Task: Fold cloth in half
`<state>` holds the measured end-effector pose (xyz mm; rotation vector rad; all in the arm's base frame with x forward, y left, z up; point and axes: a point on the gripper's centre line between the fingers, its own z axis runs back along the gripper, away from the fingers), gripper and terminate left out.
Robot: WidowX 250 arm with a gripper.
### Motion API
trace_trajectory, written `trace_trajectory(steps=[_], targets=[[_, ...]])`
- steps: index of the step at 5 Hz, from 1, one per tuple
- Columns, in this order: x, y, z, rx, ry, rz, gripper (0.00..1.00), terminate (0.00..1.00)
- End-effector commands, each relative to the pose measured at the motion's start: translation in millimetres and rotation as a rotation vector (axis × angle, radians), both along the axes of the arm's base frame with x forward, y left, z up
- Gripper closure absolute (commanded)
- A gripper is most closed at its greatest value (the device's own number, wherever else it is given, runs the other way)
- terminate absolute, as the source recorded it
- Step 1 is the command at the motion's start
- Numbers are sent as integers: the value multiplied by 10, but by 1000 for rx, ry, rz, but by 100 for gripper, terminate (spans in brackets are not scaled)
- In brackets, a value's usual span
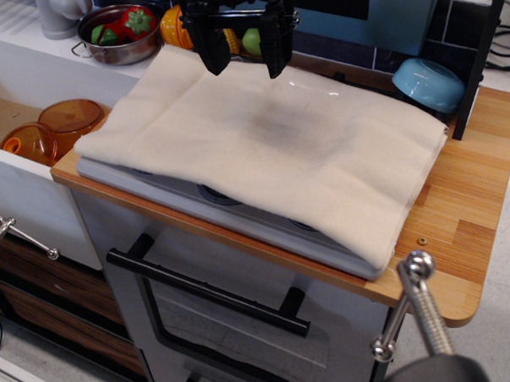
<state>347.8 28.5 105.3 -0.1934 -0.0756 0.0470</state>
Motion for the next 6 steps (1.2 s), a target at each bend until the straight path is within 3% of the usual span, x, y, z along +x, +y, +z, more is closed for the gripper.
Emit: trace_trajectory(steps=[1,3,4,6], targets=[[0,0,0,0,0,0,0,0],[108,-463,133,-21,-90,15,0,0],[111,-784,101,8,-159,20,0,0],[168,-1212,-113,84,-187,26,0,0]])
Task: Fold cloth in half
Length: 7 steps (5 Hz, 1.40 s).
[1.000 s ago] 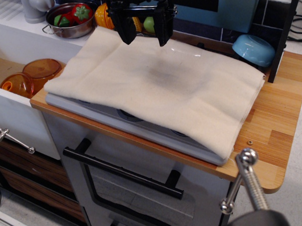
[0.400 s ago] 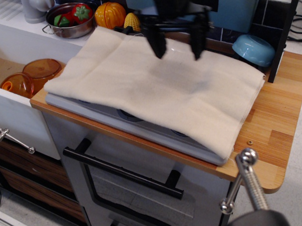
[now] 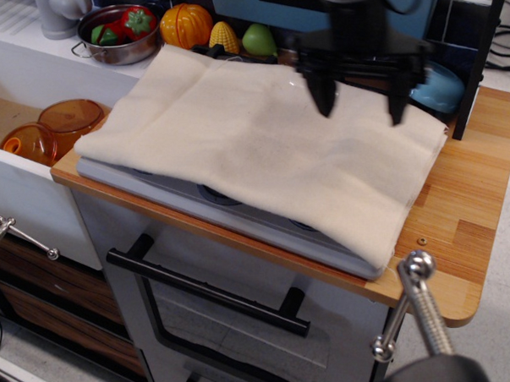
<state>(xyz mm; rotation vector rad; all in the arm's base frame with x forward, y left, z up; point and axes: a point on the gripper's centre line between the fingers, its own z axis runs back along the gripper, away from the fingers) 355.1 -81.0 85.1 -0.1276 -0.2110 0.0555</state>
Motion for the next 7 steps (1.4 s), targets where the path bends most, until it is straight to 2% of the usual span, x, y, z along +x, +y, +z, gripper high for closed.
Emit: trace_trajectory(steps=[1,2,3,4,5,7], targets=[[143,-266,-105,70,-47,9,0,0],[42,-351,-331,113,-44,8,0,0],[34,-397,-483,181,-23,4,0,0],[46,-426,-588,224,-23,-7,0,0],[133,-410,-618,253,-34,26,100,0],[276,-211,-459,249,-30,74,100,0]])
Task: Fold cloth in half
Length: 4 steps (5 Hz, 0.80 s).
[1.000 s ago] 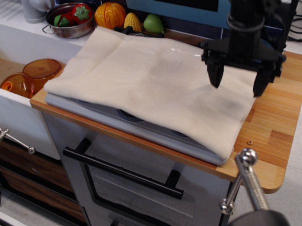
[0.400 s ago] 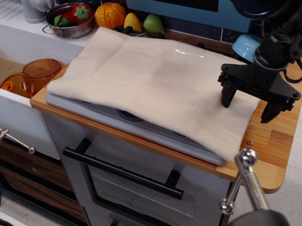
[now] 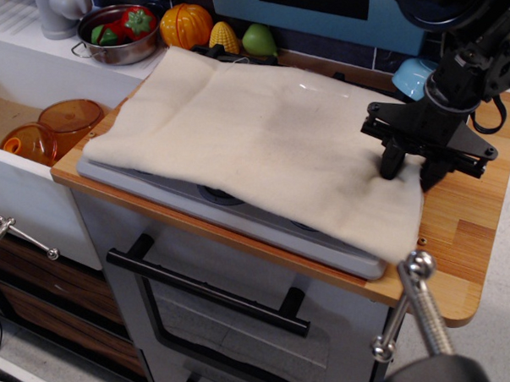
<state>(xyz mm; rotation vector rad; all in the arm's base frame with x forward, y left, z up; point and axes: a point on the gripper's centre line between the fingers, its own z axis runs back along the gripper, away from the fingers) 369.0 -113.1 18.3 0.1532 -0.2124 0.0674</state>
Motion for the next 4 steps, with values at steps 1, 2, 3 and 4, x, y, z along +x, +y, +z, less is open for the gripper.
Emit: trace_trajectory(steps=[1,2,3,4], targets=[[202,317,478,-87,-48,55,100,0],[176,483,787,-164,-74,61,100,0],[116,646,1034,-224,-84,46,100,0],[60,891,1211,-299,-54,24,100,0]])
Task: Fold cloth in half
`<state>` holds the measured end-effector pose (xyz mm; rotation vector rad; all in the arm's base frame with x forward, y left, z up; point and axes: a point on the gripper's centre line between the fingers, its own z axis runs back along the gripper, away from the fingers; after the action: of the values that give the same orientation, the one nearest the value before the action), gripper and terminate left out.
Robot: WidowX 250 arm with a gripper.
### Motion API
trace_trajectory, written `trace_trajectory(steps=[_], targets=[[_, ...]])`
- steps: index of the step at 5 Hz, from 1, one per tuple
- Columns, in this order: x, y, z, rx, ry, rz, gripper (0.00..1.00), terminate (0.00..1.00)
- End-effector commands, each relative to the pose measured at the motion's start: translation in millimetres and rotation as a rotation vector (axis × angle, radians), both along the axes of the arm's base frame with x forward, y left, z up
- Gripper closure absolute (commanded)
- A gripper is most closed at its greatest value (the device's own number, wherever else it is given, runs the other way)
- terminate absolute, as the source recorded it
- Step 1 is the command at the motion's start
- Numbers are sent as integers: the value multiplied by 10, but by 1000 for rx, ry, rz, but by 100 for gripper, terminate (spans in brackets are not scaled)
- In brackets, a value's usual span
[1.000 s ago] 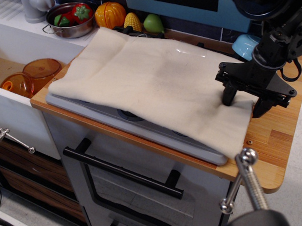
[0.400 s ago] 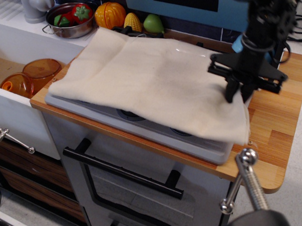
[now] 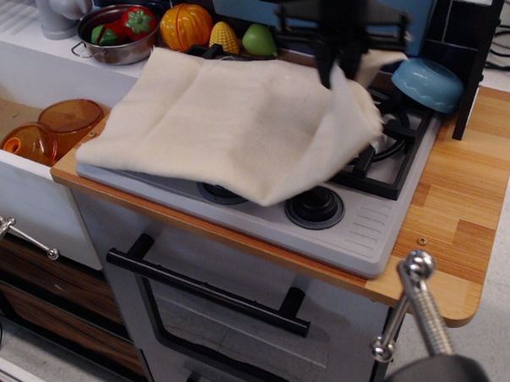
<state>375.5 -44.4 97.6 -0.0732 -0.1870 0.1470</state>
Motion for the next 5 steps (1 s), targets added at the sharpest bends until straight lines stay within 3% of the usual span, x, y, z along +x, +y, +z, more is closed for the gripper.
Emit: trace_trajectory(steps=[1,3,4,5], targets=[[261,713,825,-85,-36,-43,100,0],[136,1693,823,-62,107,-115,100,0],[-121,2060,655,17,134,-168,100,0],[-258,2368,480,89,212,-169,100,0]])
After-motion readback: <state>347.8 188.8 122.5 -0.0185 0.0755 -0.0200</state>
